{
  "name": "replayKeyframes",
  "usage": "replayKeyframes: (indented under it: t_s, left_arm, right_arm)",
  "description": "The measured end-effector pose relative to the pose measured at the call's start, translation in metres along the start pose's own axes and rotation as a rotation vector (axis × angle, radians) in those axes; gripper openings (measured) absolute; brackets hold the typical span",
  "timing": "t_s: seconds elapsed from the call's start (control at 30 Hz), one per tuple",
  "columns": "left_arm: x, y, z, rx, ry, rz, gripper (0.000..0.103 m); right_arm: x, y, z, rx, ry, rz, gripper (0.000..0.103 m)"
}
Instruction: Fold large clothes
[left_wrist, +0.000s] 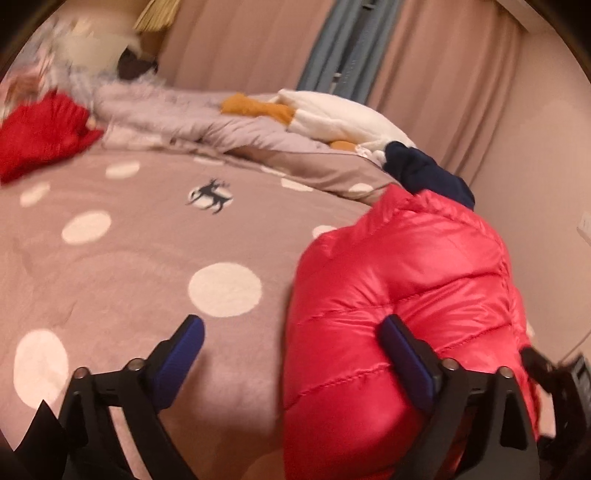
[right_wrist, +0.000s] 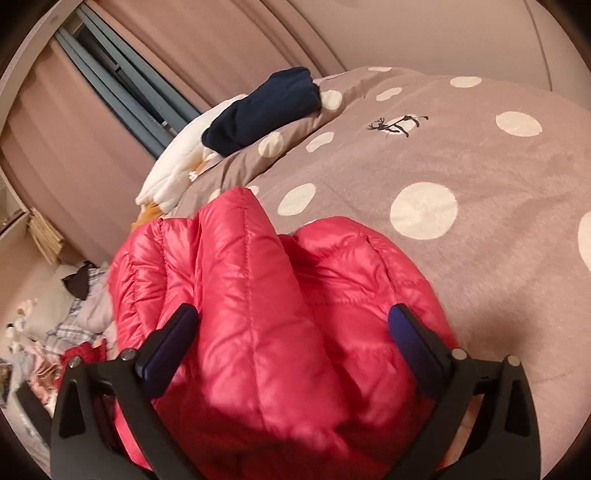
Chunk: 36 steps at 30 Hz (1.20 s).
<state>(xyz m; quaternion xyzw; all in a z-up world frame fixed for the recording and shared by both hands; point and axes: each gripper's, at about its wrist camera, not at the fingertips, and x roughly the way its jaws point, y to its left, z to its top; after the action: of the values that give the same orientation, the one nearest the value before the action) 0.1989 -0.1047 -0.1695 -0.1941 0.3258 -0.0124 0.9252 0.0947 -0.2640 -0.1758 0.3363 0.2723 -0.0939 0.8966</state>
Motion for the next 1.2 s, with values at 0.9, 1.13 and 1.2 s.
replayKeyframes:
  t_s: [0.9, 1.13, 1.2]
  left_arm:
    - [-0.001, 0.053, 0.006, -0.199, 0.202, -0.213, 0.101]
    - [0.014, 0.058, 0.002, -0.293, 0.306, -0.384, 0.101]
    - [0.030, 0.062, -0.005, -0.375, 0.392, -0.524, 0.102]
  right_arm:
    - [-0.010, -0.077, -0.013, 0.317, 0.152, 0.092, 0.103]
    - [-0.003, -0.073, -0.016, 0.311, 0.190, 0.123, 0.103]
    - [0.003, -0.070, -0.018, 0.328, 0.201, 0.175, 0.103]
